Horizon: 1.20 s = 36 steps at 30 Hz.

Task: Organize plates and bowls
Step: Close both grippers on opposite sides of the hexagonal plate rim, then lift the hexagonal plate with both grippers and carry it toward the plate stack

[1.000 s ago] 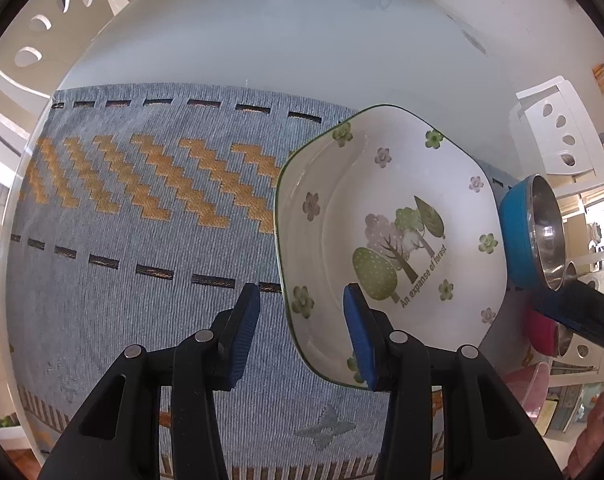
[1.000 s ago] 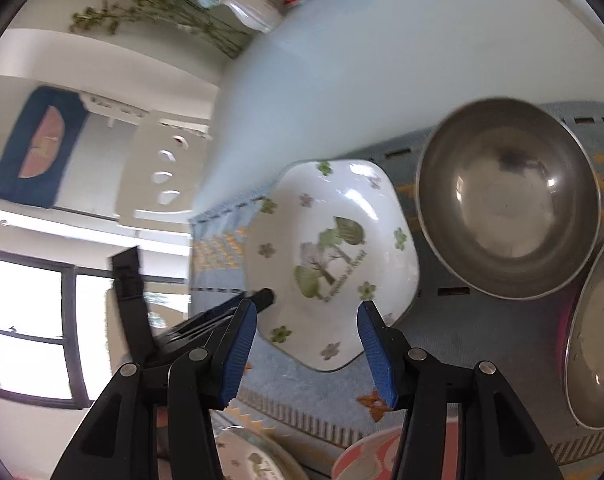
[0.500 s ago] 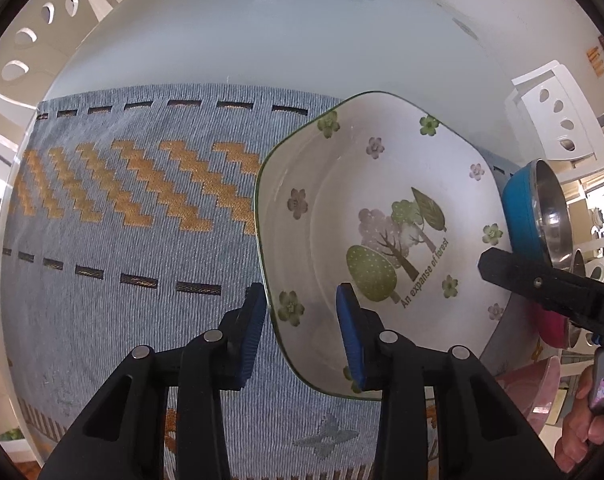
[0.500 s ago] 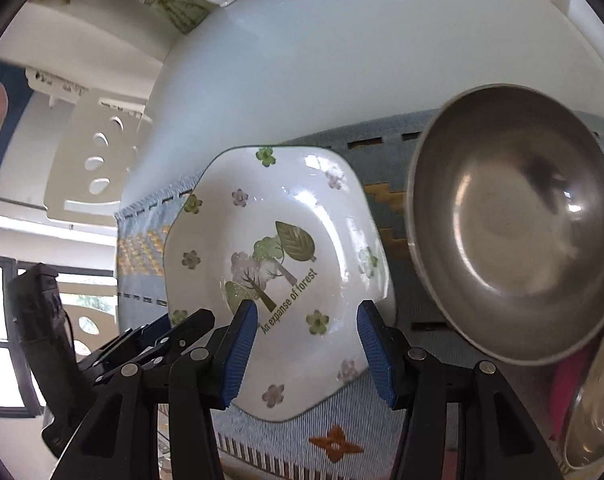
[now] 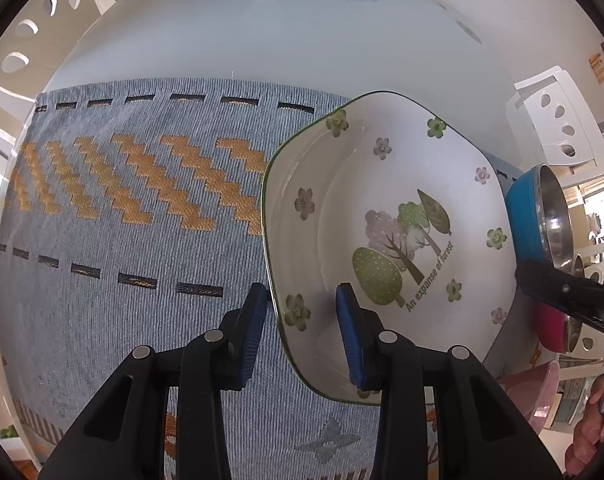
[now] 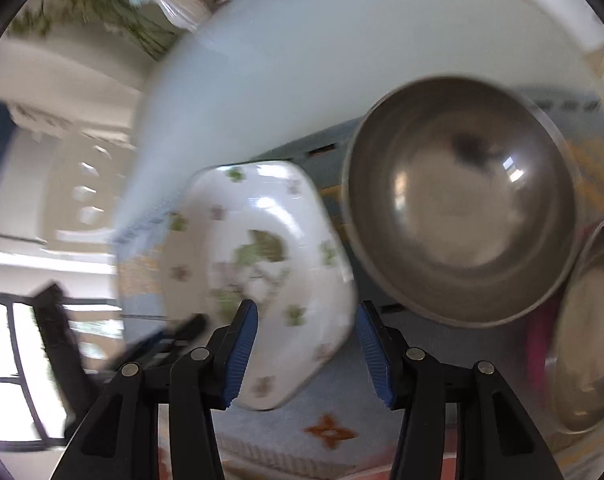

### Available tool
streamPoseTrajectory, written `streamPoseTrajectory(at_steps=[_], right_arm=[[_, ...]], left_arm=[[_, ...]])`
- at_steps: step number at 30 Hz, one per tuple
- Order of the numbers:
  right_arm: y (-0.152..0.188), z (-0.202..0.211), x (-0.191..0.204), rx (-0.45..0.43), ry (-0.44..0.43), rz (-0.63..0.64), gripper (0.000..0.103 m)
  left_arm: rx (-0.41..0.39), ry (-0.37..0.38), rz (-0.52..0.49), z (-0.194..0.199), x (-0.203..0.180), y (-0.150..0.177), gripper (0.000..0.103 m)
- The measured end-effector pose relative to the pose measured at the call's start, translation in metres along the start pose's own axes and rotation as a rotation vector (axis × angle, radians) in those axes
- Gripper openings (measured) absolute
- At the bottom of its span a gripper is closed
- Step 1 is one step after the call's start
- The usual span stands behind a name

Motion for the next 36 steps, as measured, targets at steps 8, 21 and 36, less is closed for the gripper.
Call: streamPoseTrajectory(at_steps=[8,21,36], right_arm=[[-0.007,-0.036,0.006,0.07,0.039,0.025,0.048],[-0.003,-0.044,0.015,0.157,0.113,0.165,0.046],[0.024,-0.059,0.043,0.294,-0.049,0.191,0.045]], left_arm=[[-0.042,-0.038,-0.026,0.002,-0.005,0.002,0.023],[-0.038,-0.088,-0.09,0.008,0.001,0.002,0.023],[-0.013,-0.082,-0.016,0.034,0.085,0.012,0.027]])
Point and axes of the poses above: each gripper's, at about its wrist camera, not at the fingertips, and z roughly against the way its jaws point, x to its left, y to its underside, the point moved 2 cm from there along -z, roughly the way its jaws point, and after that the axes turned 3 degrees about x, right-handed, at the moved point
